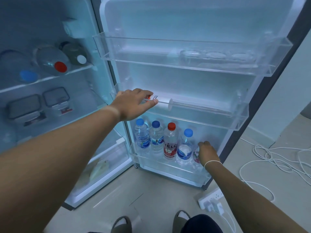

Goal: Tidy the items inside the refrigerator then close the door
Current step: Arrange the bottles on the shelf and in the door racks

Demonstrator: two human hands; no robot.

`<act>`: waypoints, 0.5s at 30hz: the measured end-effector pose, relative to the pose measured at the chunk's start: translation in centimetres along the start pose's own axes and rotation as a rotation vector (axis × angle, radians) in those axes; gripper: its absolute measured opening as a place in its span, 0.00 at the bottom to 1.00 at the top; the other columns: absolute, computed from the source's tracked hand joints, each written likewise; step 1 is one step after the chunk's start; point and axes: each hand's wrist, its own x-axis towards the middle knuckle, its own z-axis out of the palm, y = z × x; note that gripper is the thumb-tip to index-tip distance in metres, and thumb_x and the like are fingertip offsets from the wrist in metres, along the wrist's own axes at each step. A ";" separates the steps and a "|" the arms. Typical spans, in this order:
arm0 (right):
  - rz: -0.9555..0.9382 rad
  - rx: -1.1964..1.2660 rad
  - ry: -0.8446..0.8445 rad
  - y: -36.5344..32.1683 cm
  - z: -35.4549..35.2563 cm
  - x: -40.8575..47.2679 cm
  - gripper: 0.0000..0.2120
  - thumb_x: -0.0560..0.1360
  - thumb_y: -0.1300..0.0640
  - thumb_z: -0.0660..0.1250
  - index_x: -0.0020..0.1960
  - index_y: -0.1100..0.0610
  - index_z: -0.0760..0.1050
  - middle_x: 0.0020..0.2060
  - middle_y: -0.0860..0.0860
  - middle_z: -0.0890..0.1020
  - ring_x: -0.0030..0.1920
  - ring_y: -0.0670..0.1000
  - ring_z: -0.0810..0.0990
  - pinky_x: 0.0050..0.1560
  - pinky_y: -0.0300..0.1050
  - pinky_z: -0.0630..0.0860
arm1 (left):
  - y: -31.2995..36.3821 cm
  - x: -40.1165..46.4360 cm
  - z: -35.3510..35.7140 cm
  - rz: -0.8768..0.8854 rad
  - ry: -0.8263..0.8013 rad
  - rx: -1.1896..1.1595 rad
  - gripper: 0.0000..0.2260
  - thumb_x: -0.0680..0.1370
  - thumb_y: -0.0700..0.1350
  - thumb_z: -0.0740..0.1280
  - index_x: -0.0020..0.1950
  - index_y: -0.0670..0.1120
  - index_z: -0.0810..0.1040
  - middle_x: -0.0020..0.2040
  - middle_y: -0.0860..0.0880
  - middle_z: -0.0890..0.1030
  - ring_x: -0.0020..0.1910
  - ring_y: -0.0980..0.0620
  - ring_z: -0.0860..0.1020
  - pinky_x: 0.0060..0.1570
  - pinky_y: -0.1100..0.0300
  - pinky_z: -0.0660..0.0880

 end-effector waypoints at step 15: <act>0.023 0.215 -0.019 1.1 -1.0 -0.3 0.29 0.73 0.68 0.63 0.73 0.58 0.61 0.67 0.61 0.67 0.66 0.62 0.70 0.66 0.48 0.66 | 0.0 0.0 -0.1 -0.001 -0.004 0.006 0.33 0.71 0.70 0.44 0.71 0.57 0.65 0.70 0.51 0.71 0.69 0.46 0.68 0.67 0.47 0.59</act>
